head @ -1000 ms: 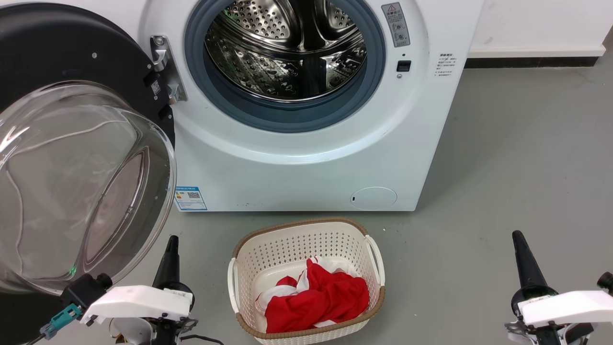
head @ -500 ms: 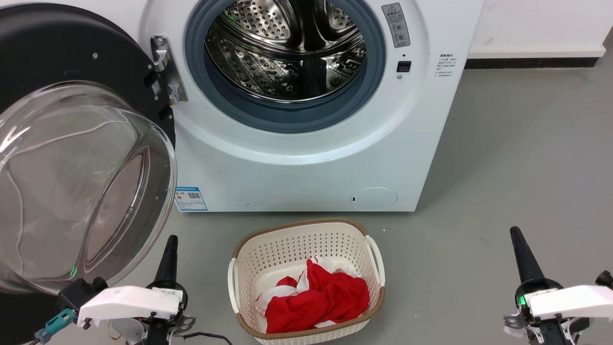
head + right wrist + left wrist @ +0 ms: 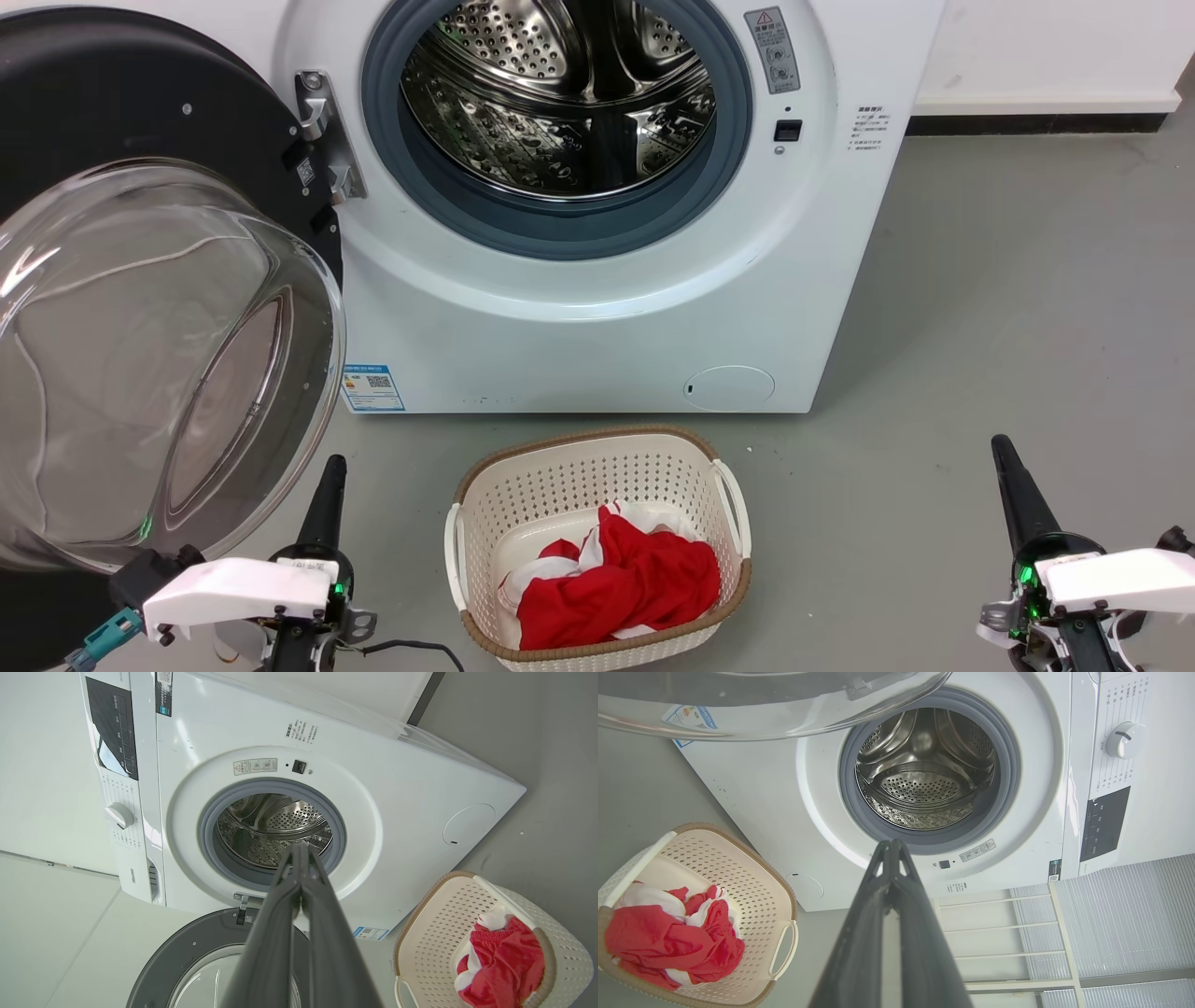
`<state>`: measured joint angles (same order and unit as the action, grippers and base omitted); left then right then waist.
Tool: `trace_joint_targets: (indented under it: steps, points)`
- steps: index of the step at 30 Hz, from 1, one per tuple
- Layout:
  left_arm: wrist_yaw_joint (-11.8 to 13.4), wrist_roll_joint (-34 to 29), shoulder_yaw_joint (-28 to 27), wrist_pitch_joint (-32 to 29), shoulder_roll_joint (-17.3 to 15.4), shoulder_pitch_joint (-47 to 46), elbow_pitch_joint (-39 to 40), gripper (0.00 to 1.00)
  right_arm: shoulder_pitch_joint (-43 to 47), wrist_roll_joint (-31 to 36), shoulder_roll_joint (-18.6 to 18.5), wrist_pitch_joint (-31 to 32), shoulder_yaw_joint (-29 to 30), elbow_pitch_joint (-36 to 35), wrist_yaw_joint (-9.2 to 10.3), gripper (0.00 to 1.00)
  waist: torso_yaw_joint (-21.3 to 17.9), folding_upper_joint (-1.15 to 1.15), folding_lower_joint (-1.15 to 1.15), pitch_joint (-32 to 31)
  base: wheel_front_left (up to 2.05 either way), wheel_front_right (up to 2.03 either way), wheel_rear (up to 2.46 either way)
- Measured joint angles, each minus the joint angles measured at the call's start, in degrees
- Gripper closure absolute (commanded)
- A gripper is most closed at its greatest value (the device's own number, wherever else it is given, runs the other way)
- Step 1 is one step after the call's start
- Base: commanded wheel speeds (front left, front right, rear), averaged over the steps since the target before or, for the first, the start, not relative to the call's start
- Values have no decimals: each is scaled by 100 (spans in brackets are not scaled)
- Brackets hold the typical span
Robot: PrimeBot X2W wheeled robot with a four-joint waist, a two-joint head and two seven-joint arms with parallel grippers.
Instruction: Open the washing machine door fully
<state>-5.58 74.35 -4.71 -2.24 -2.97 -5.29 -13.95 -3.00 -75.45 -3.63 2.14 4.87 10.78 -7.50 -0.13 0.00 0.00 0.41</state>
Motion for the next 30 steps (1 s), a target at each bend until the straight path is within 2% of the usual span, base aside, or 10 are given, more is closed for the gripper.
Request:
trace_joint_targets:
  steps: [30]
  points:
    - [-147, 1396, -142, -339, 3, -62, -8, 100, -201, -1371, 2, 286, 45, 248, 0, 100, 10, 0, 0, -18, 0, 0, 0]
